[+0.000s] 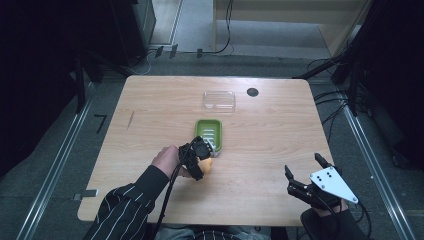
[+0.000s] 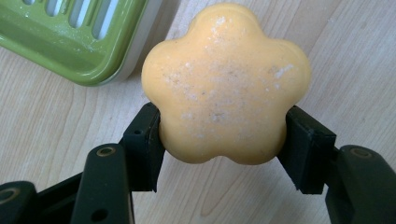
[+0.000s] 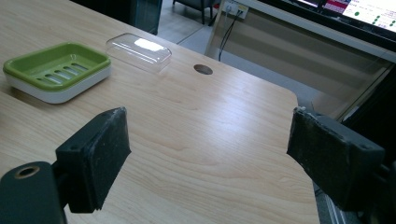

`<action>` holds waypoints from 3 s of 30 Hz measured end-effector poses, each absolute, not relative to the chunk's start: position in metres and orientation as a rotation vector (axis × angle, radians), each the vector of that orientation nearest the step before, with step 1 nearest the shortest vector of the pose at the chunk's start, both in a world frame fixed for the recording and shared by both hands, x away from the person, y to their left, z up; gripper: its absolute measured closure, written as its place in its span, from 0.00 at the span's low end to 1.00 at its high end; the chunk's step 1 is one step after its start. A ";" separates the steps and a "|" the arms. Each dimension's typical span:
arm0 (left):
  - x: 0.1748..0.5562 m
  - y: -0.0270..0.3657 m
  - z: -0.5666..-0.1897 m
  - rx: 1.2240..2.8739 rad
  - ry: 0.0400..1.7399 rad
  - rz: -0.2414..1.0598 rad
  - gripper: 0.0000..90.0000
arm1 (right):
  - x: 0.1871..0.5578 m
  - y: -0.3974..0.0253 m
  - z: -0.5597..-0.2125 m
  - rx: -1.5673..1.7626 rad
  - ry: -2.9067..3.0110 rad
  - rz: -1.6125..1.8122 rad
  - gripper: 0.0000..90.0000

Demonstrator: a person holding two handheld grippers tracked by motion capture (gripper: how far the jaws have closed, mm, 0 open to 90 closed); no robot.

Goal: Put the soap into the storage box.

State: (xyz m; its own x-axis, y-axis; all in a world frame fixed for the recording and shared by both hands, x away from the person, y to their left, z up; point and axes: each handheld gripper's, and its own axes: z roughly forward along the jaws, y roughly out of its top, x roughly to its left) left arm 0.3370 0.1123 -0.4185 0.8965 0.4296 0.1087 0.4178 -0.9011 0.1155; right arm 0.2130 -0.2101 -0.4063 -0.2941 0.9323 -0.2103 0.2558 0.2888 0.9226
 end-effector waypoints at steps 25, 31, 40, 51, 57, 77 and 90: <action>0.362 0.112 -0.405 2.941 0.691 0.226 0.44 | 0.213 -0.210 -0.406 1.085 1.738 1.041 0.15; 0.365 0.111 -0.402 2.934 0.684 0.228 0.44 | 0.213 -0.210 -0.406 1.084 1.738 1.040 0.15; 0.375 0.111 -0.398 2.933 0.695 0.234 0.44 | 0.213 -0.210 -0.406 1.085 1.738 1.040 0.15; 0.385 0.113 -0.394 2.906 0.717 0.240 0.44 | 0.213 -0.210 -0.406 1.085 1.737 1.040 0.15; 0.390 0.115 -0.390 2.898 0.720 0.247 0.44 | 0.213 -0.210 -0.406 1.084 1.737 1.041 0.15; 0.411 0.111 -0.390 2.884 0.727 0.266 0.44 | 0.215 -0.209 -0.406 1.074 1.742 1.041 0.15; 0.421 0.107 -0.394 2.876 0.732 0.265 0.44 | 0.215 -0.209 -0.407 1.077 1.744 1.043 0.15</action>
